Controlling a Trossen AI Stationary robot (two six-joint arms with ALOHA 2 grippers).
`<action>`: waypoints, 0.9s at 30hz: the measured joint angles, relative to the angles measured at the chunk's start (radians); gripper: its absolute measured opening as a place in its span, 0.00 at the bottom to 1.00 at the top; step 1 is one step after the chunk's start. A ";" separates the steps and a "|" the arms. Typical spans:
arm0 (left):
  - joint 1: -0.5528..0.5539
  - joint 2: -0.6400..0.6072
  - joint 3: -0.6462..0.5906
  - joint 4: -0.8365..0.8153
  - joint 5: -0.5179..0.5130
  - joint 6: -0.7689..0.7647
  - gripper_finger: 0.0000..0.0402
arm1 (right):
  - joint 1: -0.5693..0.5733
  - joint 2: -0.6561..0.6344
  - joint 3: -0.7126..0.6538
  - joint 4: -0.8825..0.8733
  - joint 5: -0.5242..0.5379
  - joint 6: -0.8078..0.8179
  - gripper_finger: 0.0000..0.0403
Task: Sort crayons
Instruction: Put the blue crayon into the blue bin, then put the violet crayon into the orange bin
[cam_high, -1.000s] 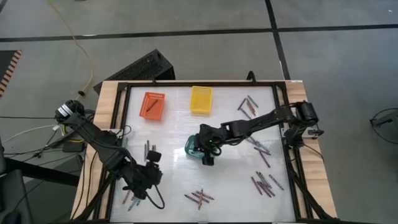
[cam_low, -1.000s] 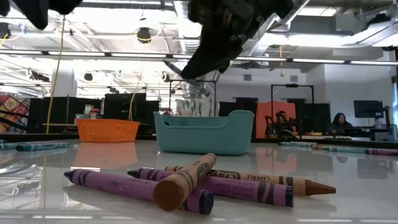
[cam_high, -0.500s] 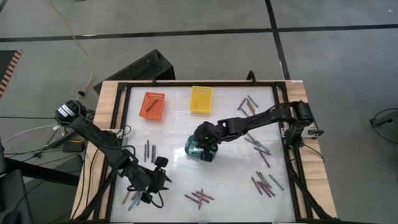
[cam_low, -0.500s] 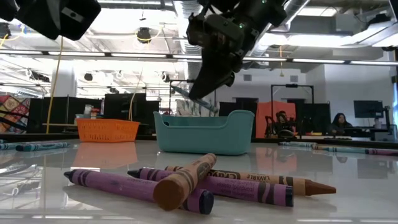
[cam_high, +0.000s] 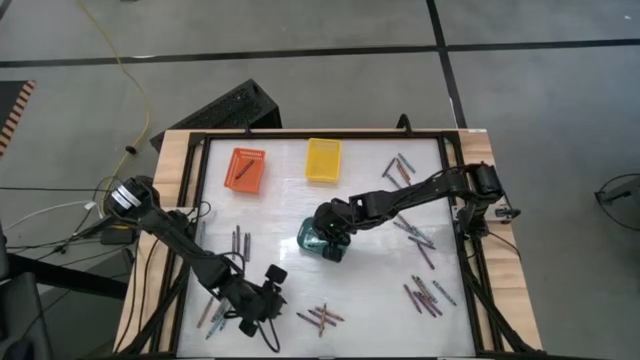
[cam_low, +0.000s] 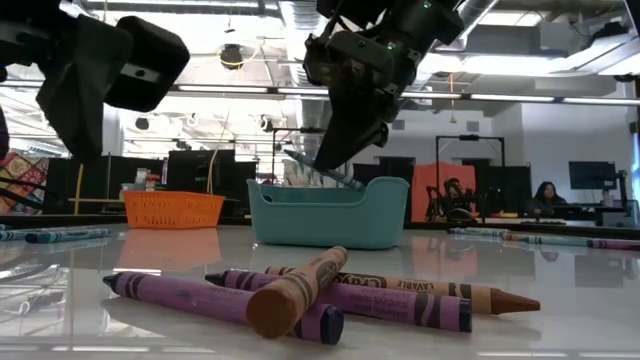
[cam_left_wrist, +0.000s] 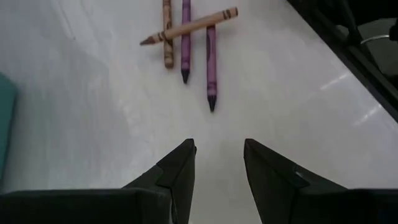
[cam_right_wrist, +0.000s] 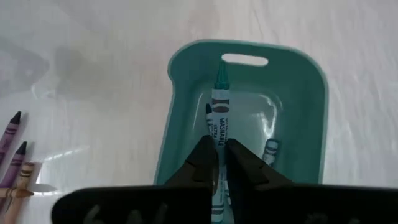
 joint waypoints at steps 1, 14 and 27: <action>0.002 0.009 0.007 -0.005 -0.007 0.007 0.32 | 0.000 0.000 0.000 -0.004 0.000 0.002 0.10; 0.054 0.149 0.021 0.202 0.160 0.013 0.32 | 0.001 -0.002 0.000 -0.002 0.000 0.028 0.26; 0.060 0.194 0.042 0.284 0.074 -0.013 0.32 | 0.083 -0.020 0.000 -0.059 0.001 0.059 0.31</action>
